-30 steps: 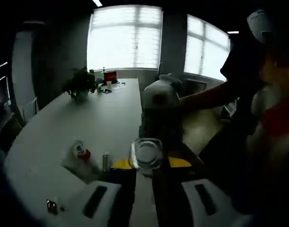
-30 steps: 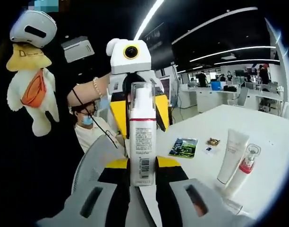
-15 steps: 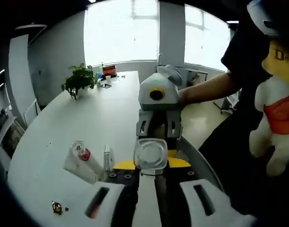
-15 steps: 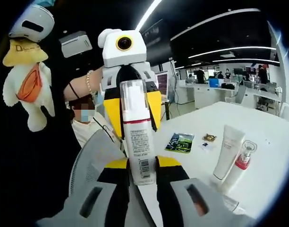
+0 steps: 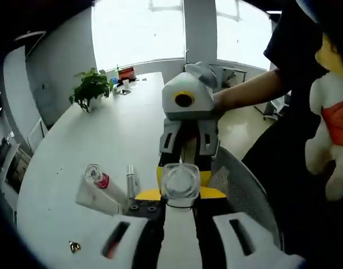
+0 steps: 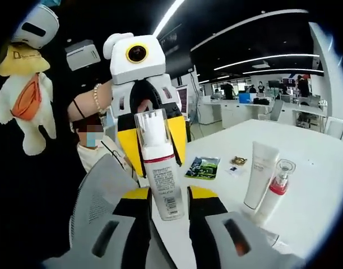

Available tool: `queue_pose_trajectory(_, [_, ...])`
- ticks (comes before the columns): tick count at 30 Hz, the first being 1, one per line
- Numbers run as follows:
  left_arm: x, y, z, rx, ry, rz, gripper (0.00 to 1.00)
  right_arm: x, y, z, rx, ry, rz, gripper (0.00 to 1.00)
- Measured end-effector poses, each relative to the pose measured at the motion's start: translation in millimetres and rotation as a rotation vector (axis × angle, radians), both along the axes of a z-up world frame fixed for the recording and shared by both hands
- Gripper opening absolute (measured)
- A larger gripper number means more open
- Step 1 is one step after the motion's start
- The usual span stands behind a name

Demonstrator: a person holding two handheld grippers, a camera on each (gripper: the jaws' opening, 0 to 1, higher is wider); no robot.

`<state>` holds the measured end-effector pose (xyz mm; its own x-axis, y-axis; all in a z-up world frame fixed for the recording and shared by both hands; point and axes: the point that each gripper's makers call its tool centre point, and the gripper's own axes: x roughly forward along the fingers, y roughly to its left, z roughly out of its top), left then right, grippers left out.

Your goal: Arrange the skincare products in the storage area until every visible bottle or jar stands upright without overlapping.

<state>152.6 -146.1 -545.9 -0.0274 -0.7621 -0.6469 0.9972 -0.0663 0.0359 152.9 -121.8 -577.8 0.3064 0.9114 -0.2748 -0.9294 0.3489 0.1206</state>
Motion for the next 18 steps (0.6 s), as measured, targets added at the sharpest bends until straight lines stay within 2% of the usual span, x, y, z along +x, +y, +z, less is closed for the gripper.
queue_pose_trajectory(6, [18.3,-2.6,-17.7,0.037,-0.015,0.029,0.24,4.6,-10.7,-11.2,-0.012,0.022,-0.036,0.31])
queue_pose_trajectory(9, [31.4,-4.4,-26.5,0.020,0.022,0.065,0.24,5.6,-16.2,-16.9,-0.021,0.033,-0.055,0.36])
queue_pose_trajectory(12, [37.2,-4.1,-33.5,0.024,0.036,0.079,0.24,7.2,-20.1,-21.4,-0.026,0.048,-0.071,0.40])
queue_pose_trajectory(15, [41.9,-4.0,-46.2,0.047,0.025,0.082,0.24,10.6,-25.2,-25.5,-0.019,0.067,-0.100,0.42])
queue_pose_trajectory(18, [55.1,-4.4,-68.7,0.075,0.025,0.098,0.24,13.9,-28.7,-29.9,-0.016,0.085,-0.123,0.48])
